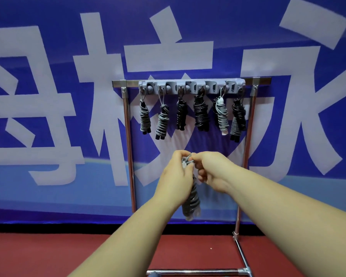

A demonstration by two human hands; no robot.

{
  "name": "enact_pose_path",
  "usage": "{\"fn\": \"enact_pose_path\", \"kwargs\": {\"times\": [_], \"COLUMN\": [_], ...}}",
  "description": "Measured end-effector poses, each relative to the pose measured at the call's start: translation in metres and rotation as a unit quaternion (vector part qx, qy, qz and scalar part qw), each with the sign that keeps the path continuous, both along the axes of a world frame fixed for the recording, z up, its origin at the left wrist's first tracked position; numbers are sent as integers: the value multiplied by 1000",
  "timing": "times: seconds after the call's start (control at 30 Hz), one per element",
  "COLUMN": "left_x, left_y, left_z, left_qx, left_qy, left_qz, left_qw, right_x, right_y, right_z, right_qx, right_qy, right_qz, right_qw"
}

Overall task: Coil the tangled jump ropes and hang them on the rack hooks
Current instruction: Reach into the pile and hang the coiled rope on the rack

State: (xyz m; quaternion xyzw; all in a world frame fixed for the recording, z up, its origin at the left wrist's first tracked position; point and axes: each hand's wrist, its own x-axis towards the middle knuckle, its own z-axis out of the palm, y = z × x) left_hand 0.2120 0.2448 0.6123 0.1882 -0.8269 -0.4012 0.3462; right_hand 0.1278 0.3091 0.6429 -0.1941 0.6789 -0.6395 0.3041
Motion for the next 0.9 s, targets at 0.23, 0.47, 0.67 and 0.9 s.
{"fn": "enact_pose_path", "kwargs": {"times": [0.23, 0.47, 0.67, 0.9], "left_x": [-7, -15, -6, 1], "left_y": [-9, -19, -40, -68], "left_z": [10, 24, 27, 48], "left_qx": [-217, -367, -470, -538], "left_qy": [-70, -30, 36, 55], "left_qz": [102, 139, 56, -35], "left_qw": [968, 919, 880, 840], "right_x": [-2, 3, 12, 22], "right_y": [5, 11, 28, 40], "right_z": [22, 41, 51, 67], "right_qx": [28, -5, 93, 104], "right_qy": [-12, 28, 227, 322], "right_qz": [27, 38, 88, 124], "right_qw": [999, 999, 965, 933]}}
